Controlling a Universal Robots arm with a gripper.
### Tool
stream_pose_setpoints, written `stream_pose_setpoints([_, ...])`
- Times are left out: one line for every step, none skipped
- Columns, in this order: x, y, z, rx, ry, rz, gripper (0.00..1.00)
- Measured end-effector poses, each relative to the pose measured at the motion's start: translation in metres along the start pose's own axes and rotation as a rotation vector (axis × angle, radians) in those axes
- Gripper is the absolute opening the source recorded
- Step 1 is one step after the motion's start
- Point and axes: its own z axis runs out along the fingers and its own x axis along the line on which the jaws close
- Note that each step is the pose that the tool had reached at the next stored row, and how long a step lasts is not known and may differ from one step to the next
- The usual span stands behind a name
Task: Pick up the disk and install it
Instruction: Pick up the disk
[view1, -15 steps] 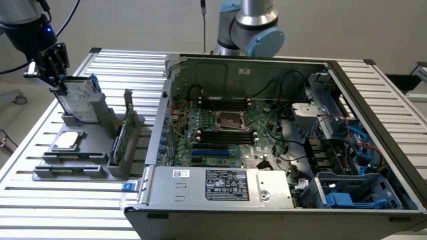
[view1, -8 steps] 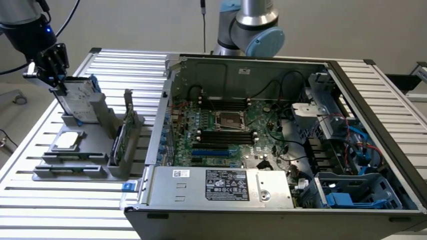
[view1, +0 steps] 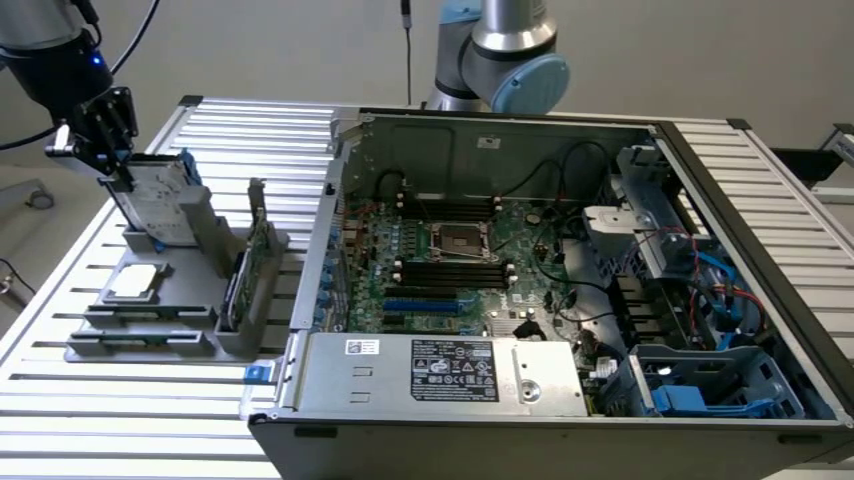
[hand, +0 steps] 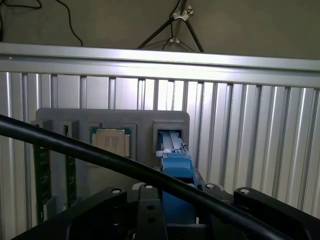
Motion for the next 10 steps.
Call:
stream_pose_setpoints([0.0000,0.0000,0.0000,0.0000,-0.0001,0.000,0.33])
stream_pose_setpoints([0.0000,0.0000,0.0000,0.0000,-0.0002,0.000,0.33])
stream_pose_setpoints([0.0000,0.0000,-0.0002,-0.0003,-0.0003,0.000,0.33])
stream_pose_setpoints([0.0001,0.0000,-0.0006,-0.0010,-0.0003,0.000,0.33])
stream_pose_setpoints([0.0000,-0.0001,-0.0013,-0.0022,-0.0004,0.000,0.33])
stream_pose_setpoints([0.0000,-0.0001,-0.0026,-0.0038,-0.0003,0.000,0.33])
stream_pose_setpoints([0.0000,-0.0002,-0.0040,-0.0049,-0.0003,0.000,0.33])
stream_pose_setpoints([0.0000,-0.0002,-0.0054,-0.0056,-0.0004,0.000,0.33])
stream_pose_setpoints([0.0000,-0.0003,-0.0073,-0.0065,-0.0005,0.000,0.33])
stream_pose_setpoints([0.0000,-0.0004,-0.0099,-0.0076,-0.0005,0.000,0.33])
